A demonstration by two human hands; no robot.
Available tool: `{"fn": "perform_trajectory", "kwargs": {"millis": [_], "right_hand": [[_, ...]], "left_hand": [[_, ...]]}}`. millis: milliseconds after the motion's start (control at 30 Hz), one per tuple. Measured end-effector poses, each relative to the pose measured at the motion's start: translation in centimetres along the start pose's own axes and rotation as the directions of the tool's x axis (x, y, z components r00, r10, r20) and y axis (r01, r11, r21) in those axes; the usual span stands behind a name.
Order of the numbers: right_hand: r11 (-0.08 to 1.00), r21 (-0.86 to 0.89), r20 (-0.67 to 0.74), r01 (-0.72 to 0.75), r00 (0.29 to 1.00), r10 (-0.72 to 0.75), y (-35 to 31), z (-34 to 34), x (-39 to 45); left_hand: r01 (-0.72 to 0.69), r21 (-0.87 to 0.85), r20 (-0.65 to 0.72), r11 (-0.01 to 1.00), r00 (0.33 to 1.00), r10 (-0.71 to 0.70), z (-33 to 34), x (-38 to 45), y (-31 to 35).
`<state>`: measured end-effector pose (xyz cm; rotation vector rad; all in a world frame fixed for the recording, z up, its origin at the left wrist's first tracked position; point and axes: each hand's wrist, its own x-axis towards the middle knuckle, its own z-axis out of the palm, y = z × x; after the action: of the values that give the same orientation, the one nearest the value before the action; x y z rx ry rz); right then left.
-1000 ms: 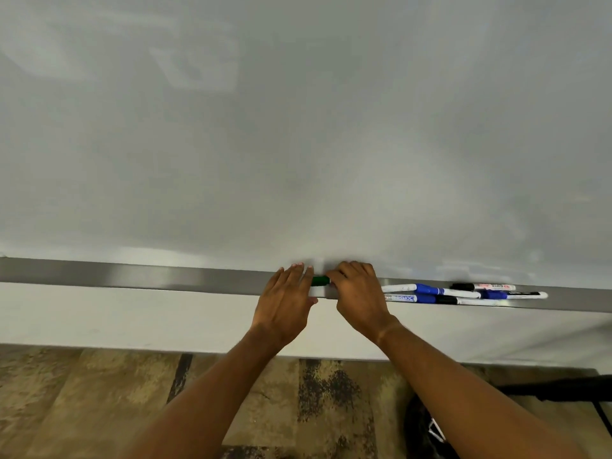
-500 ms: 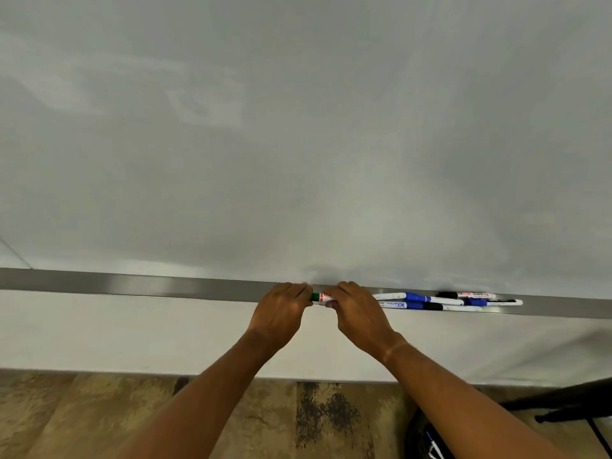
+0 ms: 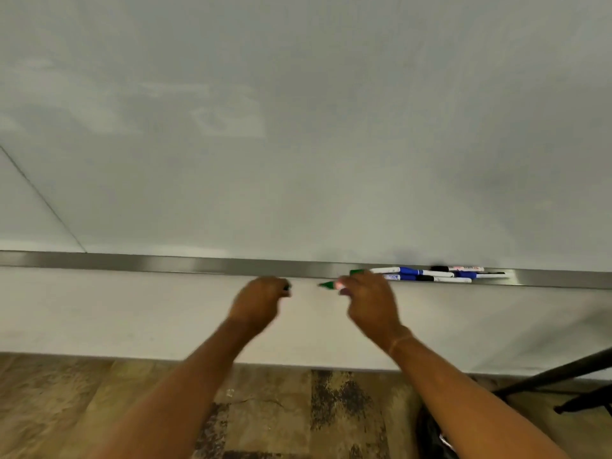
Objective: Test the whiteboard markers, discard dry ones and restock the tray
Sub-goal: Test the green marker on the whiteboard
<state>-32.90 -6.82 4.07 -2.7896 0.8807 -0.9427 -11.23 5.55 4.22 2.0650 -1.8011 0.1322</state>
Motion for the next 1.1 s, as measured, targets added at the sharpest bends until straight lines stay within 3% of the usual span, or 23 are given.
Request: {"fn": "perform_trajectory", "kwargs": {"millis": [133, 300, 467, 667, 933, 1100], "right_hand": [[0.981, -0.105, 0.017, -0.164, 0.986, 0.167, 4.7, -3.1, -2.1], [0.996, -0.043, -0.026, -0.077, 0.997, 0.075, -0.9, -2.7, -0.5], [0.973, 0.180, -0.049, -0.144, 0.987, 0.155, -5.1, -2.7, 0.7], [0.947, 0.296, -0.188, -0.127, 0.964, 0.188, -8.5, -2.5, 5.6], [0.910, 0.411, -0.544, -0.055, 0.786, 0.293, -12.7, -6.0, 17.5], [0.925, 0.381, -0.672, -0.007, 0.685, 0.282, -14.2, -9.2, 23.9]], "left_hand": [[0.151, 0.117, -0.050, 0.982, 0.988, -0.146, -3.6, -4.4, -3.9], [-0.023, 0.192, -0.097, 0.981, 0.994, 0.042, -4.9, -3.7, -0.3], [-0.064, 0.208, -0.226, 0.976, 0.968, 0.112, -7.0, -2.6, -0.1], [-0.118, 0.218, -0.323, 0.969, 0.928, 0.186, -9.4, 0.1, -3.0], [-0.155, 0.254, -0.407, 0.955, 0.878, 0.250, -15.5, 7.3, -9.1], [-0.204, 0.299, -0.456, 0.932, 0.827, 0.328, -19.7, 11.4, -10.2]]}}
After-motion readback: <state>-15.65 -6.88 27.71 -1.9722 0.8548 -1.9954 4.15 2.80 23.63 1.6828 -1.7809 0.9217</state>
